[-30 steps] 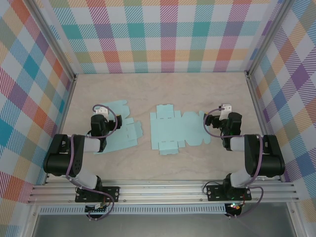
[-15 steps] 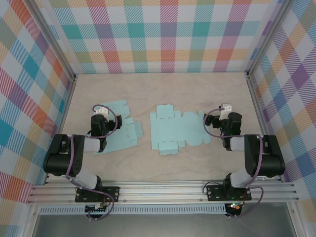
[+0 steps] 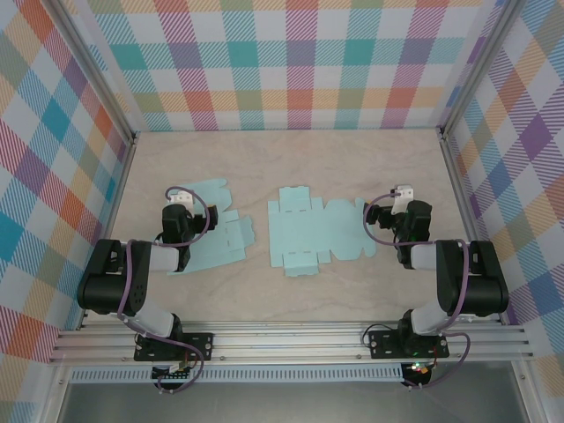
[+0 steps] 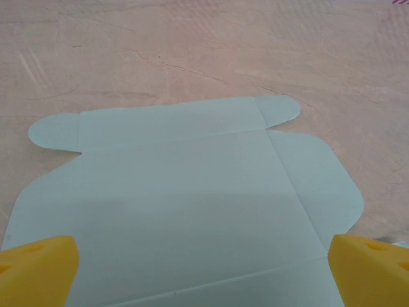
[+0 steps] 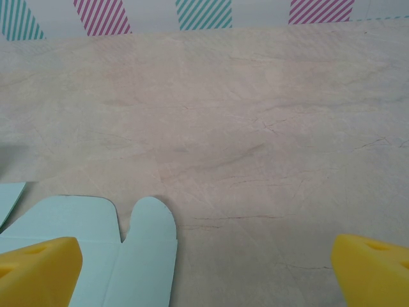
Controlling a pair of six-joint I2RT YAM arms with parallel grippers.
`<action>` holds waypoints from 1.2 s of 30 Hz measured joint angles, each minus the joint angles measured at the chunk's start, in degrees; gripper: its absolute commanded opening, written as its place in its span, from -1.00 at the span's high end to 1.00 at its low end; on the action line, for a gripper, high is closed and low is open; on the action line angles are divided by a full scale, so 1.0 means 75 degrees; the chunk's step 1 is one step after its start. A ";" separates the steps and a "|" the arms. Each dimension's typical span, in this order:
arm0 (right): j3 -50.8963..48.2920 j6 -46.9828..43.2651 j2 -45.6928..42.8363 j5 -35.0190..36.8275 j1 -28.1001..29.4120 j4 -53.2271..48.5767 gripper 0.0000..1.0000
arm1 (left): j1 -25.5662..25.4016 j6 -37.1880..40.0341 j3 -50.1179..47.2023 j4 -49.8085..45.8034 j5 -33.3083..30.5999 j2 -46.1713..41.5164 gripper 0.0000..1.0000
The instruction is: Fold the paper box
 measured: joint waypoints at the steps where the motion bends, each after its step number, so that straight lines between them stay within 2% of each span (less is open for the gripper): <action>1: 0.0000 0.0000 0.0000 0.0000 0.0000 0.0000 -0.99 | 0.0000 0.0000 0.0000 0.0000 0.0003 0.0000 -1.00; 11: 0.0009 0.0029 -0.0003 0.0085 0.0000 -0.0087 -0.99 | 0.0000 0.0000 0.0055 -0.0245 0.0017 -0.0035 -1.00; 14: 0.0012 0.0079 -0.0096 0.0189 0.0000 -0.0329 -0.99 | 0.0000 -0.0003 0.0055 -0.0615 -0.0006 -0.0463 -1.00; 18: 0.0038 0.0152 -0.0583 0.0326 0.0000 -0.0825 -0.99 | 0.0000 -0.0178 0.0044 -0.1189 -0.0286 -0.1647 -1.00; 25: 0.0571 0.0513 -0.2189 0.0892 0.0003 -0.2850 -1.00 | -0.0003 -0.1198 0.0041 -0.2763 -0.1209 -0.4232 -1.00; 32: 0.1204 0.1530 -0.3649 0.1693 0.0000 -0.5202 -0.99 | -0.0181 -0.2876 0.0026 -0.4529 -0.0997 -0.6548 -1.00; 36: 0.1434 0.2130 -0.4258 0.1990 0.0000 -0.6592 -0.99 | -0.0720 -0.4103 0.0003 -0.5511 -0.0775 -0.7324 -1.00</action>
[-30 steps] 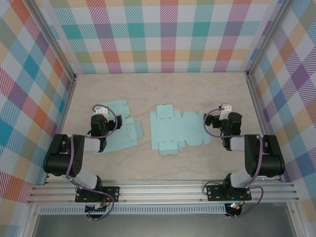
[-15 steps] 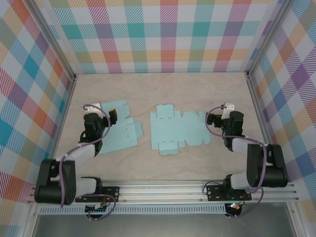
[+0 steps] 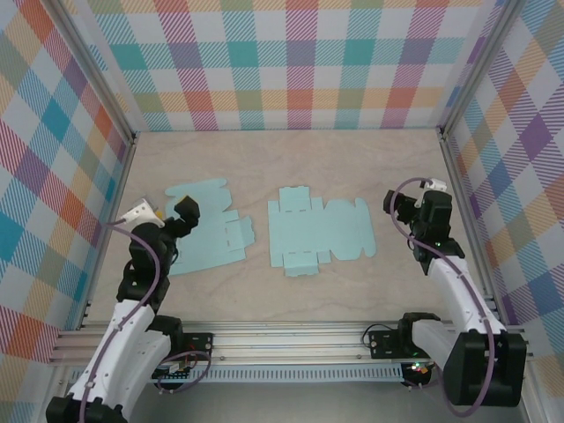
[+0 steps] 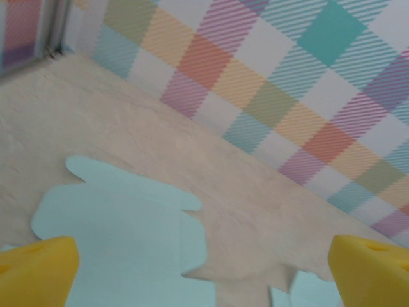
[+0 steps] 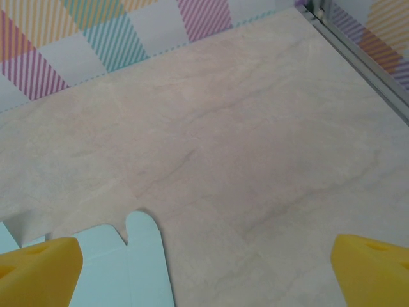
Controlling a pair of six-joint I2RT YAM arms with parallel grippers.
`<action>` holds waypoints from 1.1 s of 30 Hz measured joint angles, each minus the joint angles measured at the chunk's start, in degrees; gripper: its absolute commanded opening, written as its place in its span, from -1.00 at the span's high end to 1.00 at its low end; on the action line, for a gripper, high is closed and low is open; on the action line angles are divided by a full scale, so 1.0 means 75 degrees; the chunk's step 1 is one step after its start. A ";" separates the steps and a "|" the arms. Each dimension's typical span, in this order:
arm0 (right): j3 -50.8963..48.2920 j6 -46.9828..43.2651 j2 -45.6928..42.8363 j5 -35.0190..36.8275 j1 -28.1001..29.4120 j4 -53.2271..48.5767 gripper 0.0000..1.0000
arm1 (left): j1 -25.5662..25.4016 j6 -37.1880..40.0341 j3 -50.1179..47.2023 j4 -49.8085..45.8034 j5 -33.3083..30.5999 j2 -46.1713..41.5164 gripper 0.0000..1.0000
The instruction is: Fold the paper box
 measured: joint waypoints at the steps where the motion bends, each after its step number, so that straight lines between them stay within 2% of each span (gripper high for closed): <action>1: 0.0023 0.0134 -0.0131 0.0067 0.0000 -0.0338 -0.99 | -0.0207 -0.0294 -0.0020 -0.0242 0.0032 -0.0117 -1.00; 8: 0.0032 0.0868 -0.0898 0.0163 0.0000 -0.2110 -0.99 | -0.2291 -0.1880 -0.0166 -0.1355 -0.0079 -0.0195 -1.00; 14: 0.0119 0.1139 -0.1209 -0.0017 0.0000 -0.3238 -0.99 | -0.3605 -0.2492 0.0085 -0.2541 -0.0117 0.0787 -1.00; 18: 0.0393 0.1221 -0.1207 -0.0207 0.0003 -0.3765 -0.99 | -0.3762 -0.2602 0.0670 -0.3314 0.0341 0.1734 -1.00; 23: 0.0498 0.1265 -0.1204 -0.0577 0.0070 -0.4092 -0.99 | -0.4019 -0.2766 0.0845 -0.3261 0.1227 0.2745 -0.99; 27: 0.0504 0.1338 -0.1145 -0.0825 0.0312 -0.4208 -0.99 | -0.4197 -0.2812 0.0921 -0.3112 0.1664 0.3547 -0.86; 31: 0.0533 0.1553 -0.0927 -0.1014 0.1049 -0.4269 -0.98 | -0.4266 -0.2760 0.1209 -0.2678 0.1976 0.4208 -0.78; 33: 0.0533 0.1708 -0.0796 -0.1064 0.1582 -0.4307 -0.89 | -0.4287 -0.2731 0.1352 -0.2486 0.2075 0.4465 -0.73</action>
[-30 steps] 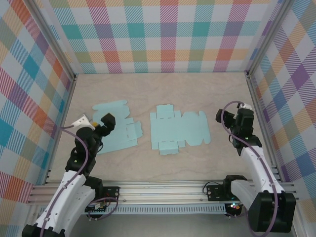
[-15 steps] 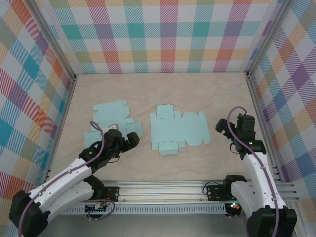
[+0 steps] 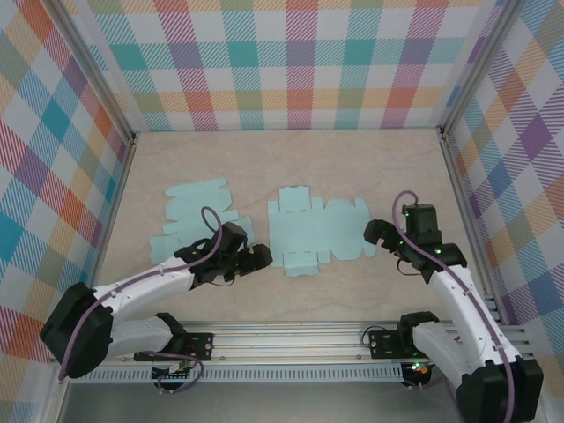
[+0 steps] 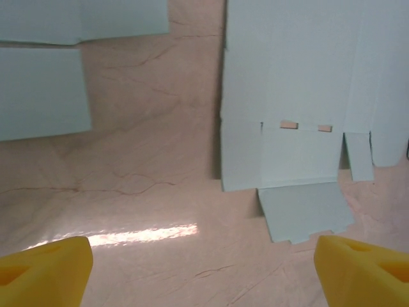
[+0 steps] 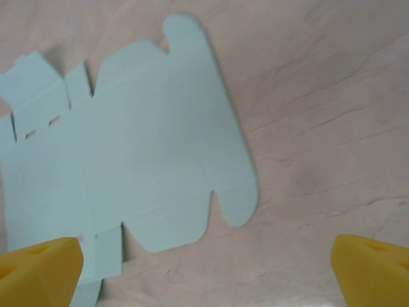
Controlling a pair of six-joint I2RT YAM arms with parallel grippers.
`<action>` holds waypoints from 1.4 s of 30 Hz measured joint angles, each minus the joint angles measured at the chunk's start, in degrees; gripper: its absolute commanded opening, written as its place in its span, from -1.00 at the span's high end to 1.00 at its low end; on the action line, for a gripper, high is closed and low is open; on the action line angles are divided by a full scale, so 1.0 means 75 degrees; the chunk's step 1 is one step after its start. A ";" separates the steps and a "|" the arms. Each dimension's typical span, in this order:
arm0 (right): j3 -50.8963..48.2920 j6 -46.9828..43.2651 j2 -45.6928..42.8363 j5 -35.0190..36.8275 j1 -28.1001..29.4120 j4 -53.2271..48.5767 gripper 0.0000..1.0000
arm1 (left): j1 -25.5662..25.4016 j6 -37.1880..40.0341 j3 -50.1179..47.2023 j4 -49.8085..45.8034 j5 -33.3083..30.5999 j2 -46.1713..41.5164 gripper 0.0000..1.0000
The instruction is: Fold the paper box
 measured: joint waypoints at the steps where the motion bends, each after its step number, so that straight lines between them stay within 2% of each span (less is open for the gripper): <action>1: 0.0000 0.0119 0.0082 -0.0029 0.0338 -0.0023 -0.82 | -0.0006 0.0015 0.0076 0.0067 0.0052 0.0131 -0.68; 8: -0.0061 0.1128 0.0734 -0.0536 0.2317 0.0201 -0.38 | -0.0006 0.0122 0.0294 0.0268 0.0256 0.0804 -0.45; 15: -0.0321 0.1955 0.1964 -0.1058 0.3279 0.0822 -0.05 | -0.0006 0.0122 0.0341 0.0513 0.0443 0.1244 -0.29; 20: -0.0321 0.2136 0.2699 -0.1253 0.3334 0.1099 -0.04 | -0.0006 0.0090 0.0338 0.0985 0.0793 0.1719 -0.25; 28: -0.0318 0.2194 0.2975 -0.1317 0.3363 0.1431 -0.01 | -0.0009 0.0032 0.0335 0.1871 0.1361 0.2396 -0.09; 42: -0.0318 0.2369 0.3077 -0.1329 0.3378 0.1856 0.03 | -0.0012 -0.0358 0.0326 0.2868 0.1387 0.2862 0.22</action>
